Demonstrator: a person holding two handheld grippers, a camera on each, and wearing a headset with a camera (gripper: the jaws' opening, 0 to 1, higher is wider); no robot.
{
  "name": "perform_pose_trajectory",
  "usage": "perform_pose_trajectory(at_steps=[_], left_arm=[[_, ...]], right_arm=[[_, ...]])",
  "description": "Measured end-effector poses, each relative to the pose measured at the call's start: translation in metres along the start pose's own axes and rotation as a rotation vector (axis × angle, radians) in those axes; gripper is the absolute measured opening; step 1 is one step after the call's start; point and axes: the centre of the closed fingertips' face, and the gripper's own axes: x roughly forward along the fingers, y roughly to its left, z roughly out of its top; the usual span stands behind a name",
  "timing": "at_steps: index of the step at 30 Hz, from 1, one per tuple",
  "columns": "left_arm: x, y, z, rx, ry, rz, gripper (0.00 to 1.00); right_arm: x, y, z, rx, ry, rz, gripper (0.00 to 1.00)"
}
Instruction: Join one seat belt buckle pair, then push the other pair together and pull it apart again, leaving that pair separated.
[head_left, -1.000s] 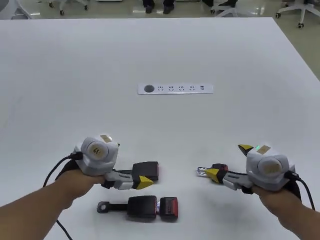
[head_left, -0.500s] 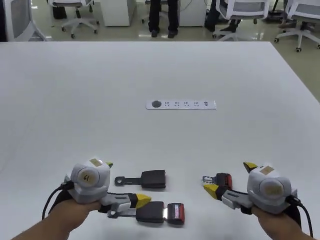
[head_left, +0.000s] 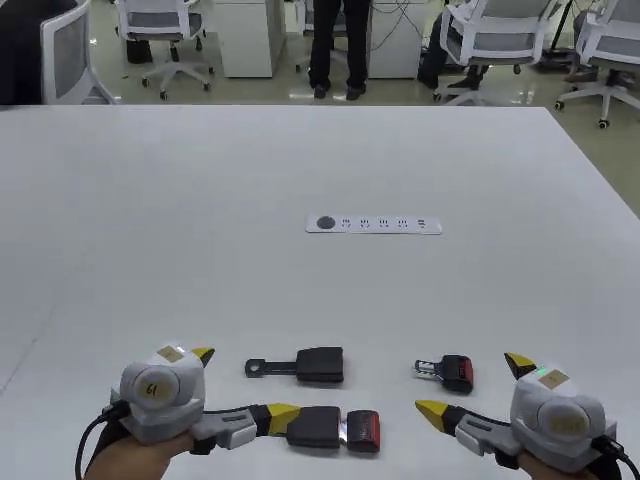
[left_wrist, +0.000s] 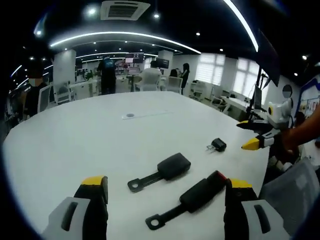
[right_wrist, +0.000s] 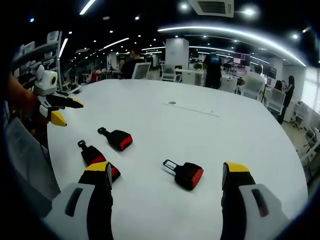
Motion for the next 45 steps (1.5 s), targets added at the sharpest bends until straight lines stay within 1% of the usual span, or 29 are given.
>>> perform_pose_trajectory(at_steps=[4, 5, 8, 9, 10, 12, 13, 14, 16, 17, 18, 22, 25, 28, 30, 32, 33, 35, 38, 39, 42, 45], left_arm=[[-0.013, 0.009, -0.002, -0.008, -0.018, 0.021, 1.00], [-0.017, 0.010, -0.004, -0.011, -0.025, 0.025, 1.00], [-0.022, 0.010, -0.006, -0.010, -0.026, 0.029, 1.00], [-0.025, 0.006, -0.005, -0.006, -0.028, 0.029, 1.00], [-0.026, 0.006, -0.006, -0.004, -0.029, 0.029, 1.00], [-0.031, 0.008, -0.008, 0.016, -0.022, 0.030, 1.00], [-0.033, 0.011, -0.008, 0.009, -0.027, 0.028, 1.00], [-0.035, 0.012, -0.008, 0.000, -0.034, 0.028, 1.00], [-0.037, 0.014, -0.009, -0.007, -0.035, 0.032, 1.00], [-0.037, 0.013, -0.009, -0.008, -0.035, 0.031, 1.00], [-0.037, 0.009, -0.007, -0.008, -0.036, 0.025, 1.00], [-0.040, 0.007, -0.008, 0.001, -0.040, 0.016, 1.00], [-0.041, 0.004, -0.009, 0.018, -0.035, -0.003, 1.00], [-0.042, -0.005, -0.008, 0.031, -0.024, -0.038, 1.00], [-0.043, -0.009, -0.010, 0.062, -0.006, -0.057, 1.00], [-0.044, -0.010, -0.010, 0.053, -0.007, -0.067, 1.00], [-0.043, -0.008, -0.010, 0.049, -0.011, -0.068, 1.00], [-0.044, -0.008, -0.007, 0.047, -0.019, -0.063, 1.00], [-0.042, -0.012, -0.008, 0.050, -0.016, -0.076, 1.00], [-0.041, -0.010, -0.008, 0.052, -0.016, -0.078, 1.00], [-0.040, -0.011, -0.007, 0.055, -0.020, -0.085, 1.00], [-0.038, -0.013, -0.004, 0.064, -0.020, -0.093, 1.00]], right_arm=[[-0.006, 0.006, -0.003, 0.006, -0.002, -0.001, 0.94], [-0.010, 0.011, -0.004, 0.010, -0.002, -0.002, 0.94], [-0.015, 0.014, -0.004, 0.016, -0.007, -0.003, 0.95], [-0.018, 0.016, -0.003, 0.017, -0.010, -0.003, 0.95], [-0.019, 0.016, -0.004, 0.017, -0.011, -0.003, 0.95], [-0.022, 0.017, -0.004, 0.013, -0.017, -0.003, 0.96], [-0.023, 0.018, -0.005, 0.010, -0.014, -0.004, 0.96], [-0.025, 0.019, -0.006, 0.005, -0.011, -0.004, 0.96], [-0.028, 0.021, -0.009, -0.007, -0.007, -0.001, 0.97], [-0.029, 0.021, -0.009, -0.008, -0.005, -0.002, 0.97], [-0.029, 0.019, -0.011, -0.008, -0.003, -0.003, 0.97], [-0.032, 0.013, -0.014, -0.002, 0.004, -0.018, 0.98], [-0.033, 0.011, -0.018, -0.015, 0.014, -0.019, 0.98], [-0.035, 0.011, -0.021, -0.062, 0.030, -0.002, 0.99], [-0.038, 0.011, -0.021, -0.077, 0.032, 0.012, 0.99], [-0.040, 0.008, -0.020, -0.073, 0.029, 0.012, 1.00], [-0.041, 0.007, -0.019, -0.070, 0.026, 0.010, 1.00], [-0.043, 0.009, -0.015, -0.053, 0.010, 0.023, 1.00], [-0.041, 0.008, -0.016, -0.065, 0.010, 0.027, 1.00], [-0.041, 0.008, -0.016, -0.067, 0.012, 0.029, 1.00], [-0.041, 0.009, -0.016, -0.072, 0.007, 0.032, 1.00], [-0.040, 0.011, -0.016, -0.085, 0.009, 0.050, 1.00]])
